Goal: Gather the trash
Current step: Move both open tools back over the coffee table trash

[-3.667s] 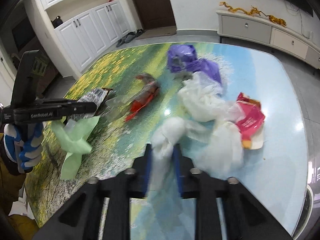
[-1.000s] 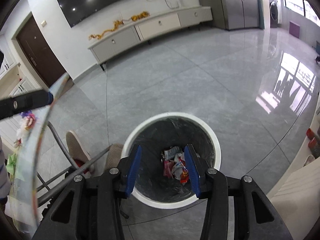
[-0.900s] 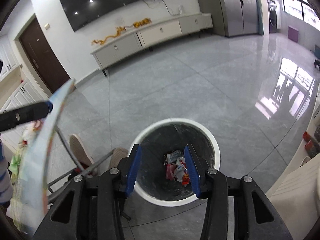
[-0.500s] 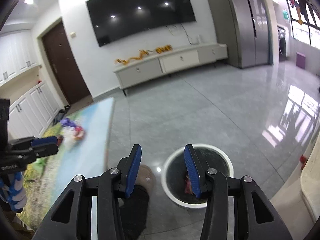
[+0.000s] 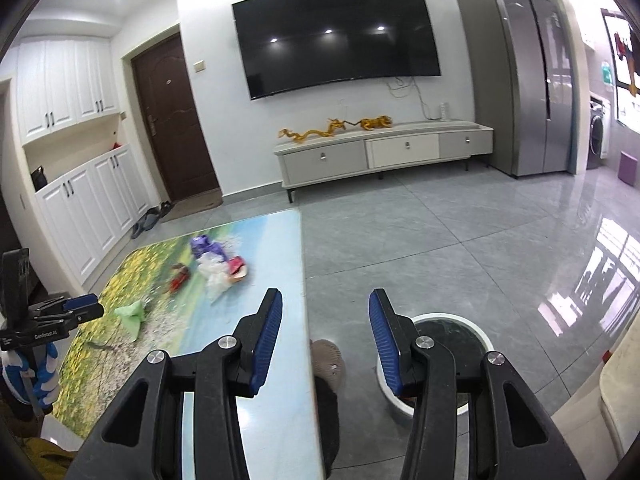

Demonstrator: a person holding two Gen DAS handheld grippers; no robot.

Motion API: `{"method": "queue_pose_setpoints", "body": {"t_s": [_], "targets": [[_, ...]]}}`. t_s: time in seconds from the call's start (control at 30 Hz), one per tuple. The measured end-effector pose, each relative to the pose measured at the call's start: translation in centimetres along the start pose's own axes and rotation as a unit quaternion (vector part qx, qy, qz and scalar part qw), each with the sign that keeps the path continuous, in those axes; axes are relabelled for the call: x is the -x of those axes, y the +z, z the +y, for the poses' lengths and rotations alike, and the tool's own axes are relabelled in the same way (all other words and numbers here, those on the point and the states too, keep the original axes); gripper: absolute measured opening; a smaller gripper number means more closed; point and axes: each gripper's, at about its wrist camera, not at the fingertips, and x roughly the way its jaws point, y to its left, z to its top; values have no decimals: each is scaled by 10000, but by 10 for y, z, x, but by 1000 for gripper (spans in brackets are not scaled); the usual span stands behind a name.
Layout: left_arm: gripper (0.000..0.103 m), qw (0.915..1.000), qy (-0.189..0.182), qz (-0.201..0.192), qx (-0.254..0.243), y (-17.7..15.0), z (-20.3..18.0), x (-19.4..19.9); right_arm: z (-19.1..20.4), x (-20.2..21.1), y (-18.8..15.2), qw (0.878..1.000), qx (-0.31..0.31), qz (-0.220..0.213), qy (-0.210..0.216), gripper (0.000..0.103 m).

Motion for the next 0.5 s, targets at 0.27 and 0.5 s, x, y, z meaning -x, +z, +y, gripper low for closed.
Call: {"method": "queue_pose_setpoints", "body": {"t_s": [0.27, 0.5], "targets": [[54, 9989, 384, 214, 167, -10, 41, -18, 16, -14, 0, 9997, 122, 191, 98, 45], [54, 9968, 632, 474, -143, -2, 50, -72, 24, -50, 3, 9984, 187, 524, 136, 45]]}}
